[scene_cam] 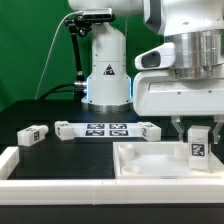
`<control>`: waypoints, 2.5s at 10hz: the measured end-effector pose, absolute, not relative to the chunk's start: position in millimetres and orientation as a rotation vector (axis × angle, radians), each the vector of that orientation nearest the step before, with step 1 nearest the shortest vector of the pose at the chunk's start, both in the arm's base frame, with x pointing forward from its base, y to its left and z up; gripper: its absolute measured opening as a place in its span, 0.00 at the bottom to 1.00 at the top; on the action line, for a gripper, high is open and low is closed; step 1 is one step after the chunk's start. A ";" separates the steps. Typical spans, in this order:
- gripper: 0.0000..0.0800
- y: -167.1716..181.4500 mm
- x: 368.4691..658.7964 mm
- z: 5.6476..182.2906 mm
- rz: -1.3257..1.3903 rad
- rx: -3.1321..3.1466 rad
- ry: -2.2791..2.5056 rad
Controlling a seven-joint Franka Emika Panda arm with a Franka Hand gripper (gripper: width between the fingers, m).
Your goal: Assemble one leg
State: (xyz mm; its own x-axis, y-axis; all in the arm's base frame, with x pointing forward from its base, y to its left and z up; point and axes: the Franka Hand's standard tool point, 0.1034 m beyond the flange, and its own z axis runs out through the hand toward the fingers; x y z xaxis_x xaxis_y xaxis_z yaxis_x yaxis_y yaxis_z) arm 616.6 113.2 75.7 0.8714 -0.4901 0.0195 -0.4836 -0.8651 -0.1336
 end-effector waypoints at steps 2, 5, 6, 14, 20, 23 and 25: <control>0.36 109.2 615.6 75.7 -0.031 -2.688 1.261; 0.36 112.8 613.7 74.9 0.035 -2.304 1.878; 0.36 113.5 613.7 73.9 0.064 -2.145 2.044; 0.81 121.4 612.0 73.6 0.081 -2.174 1.995; 0.81 123.3 613.9 74.4 -0.050 -2.884 0.885; 0.81 118.3 616.3 73.7 -0.106 -3.055 0.072; 0.81 116.1 616.4 73.4 -0.111 -3.057 -0.067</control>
Offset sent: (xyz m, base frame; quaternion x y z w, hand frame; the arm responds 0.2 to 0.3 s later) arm -0.0124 -0.0024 -0.0029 -0.0500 -0.0037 0.5353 0.8431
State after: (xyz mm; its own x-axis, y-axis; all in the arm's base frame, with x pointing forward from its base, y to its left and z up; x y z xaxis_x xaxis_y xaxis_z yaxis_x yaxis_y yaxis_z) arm 616.4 116.1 73.4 0.9964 0.0410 0.0742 0.0469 -0.9957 -0.0796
